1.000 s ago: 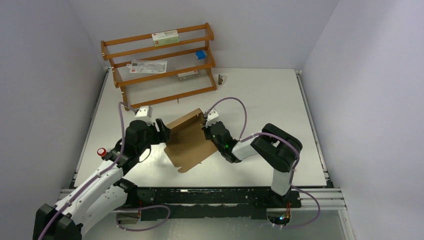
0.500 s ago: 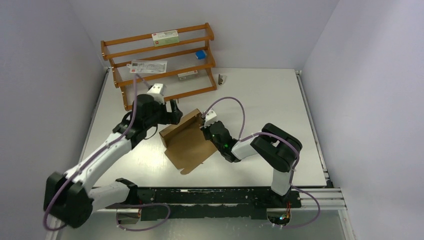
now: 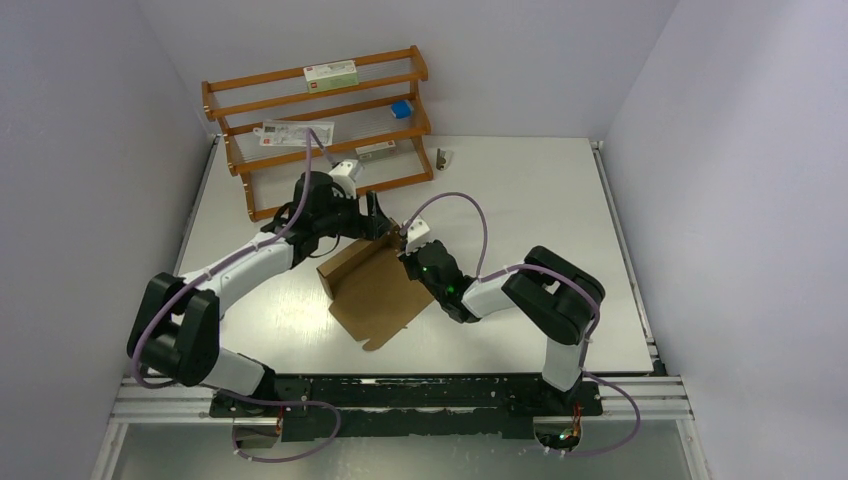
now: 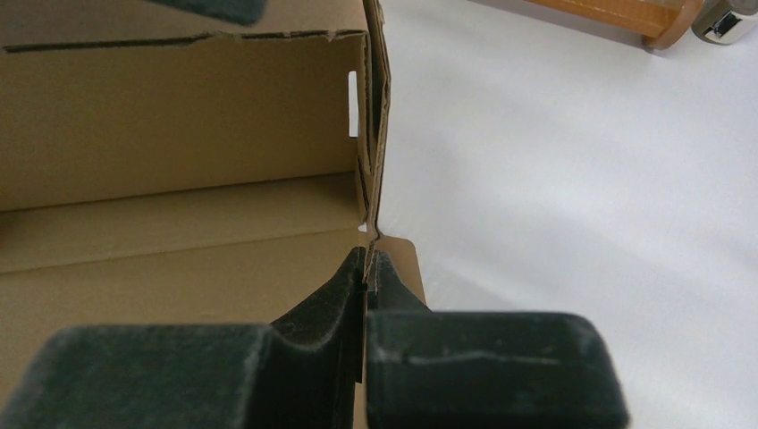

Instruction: Fold the paper box

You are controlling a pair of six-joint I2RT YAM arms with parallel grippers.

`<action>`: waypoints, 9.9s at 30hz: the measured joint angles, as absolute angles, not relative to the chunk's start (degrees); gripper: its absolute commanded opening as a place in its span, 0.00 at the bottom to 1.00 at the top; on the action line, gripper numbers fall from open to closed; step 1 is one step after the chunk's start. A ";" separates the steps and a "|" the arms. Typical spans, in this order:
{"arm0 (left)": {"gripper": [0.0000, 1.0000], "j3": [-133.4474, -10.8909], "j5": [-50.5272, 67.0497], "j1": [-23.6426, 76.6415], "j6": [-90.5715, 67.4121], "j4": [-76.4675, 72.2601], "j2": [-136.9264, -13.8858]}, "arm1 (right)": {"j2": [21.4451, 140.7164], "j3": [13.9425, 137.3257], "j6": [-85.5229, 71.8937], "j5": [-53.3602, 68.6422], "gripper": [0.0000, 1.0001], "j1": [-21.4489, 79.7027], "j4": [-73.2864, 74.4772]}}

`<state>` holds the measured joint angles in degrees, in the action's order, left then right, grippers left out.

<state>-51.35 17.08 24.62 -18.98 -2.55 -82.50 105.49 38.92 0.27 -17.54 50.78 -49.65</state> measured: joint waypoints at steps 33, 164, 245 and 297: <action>0.62 -52.93 23.90 21.56 -15.03 -5.30 -89.19 | 95.83 33.80 -1.34 3.66 0.32 41.65 -41.65; 0.50 -42.15 24.99 21.41 -15.81 -7.66 -82.08 | 106.89 53.58 3.09 37.04 0.07 32.05 -32.29; 0.45 -40.95 16.62 27.16 -35.03 2.98 -70.78 | 95.26 39.40 -12.03 -6.87 0.00 49.32 -36.10; 0.40 -40.32 13.43 30.55 -19.73 -5.30 -73.91 | 96.44 47.05 12.47 44.51 0.38 35.68 -26.55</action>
<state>-40.32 13.43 30.55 -19.73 -5.30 -73.91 96.44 47.05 12.47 44.51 35.68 -26.55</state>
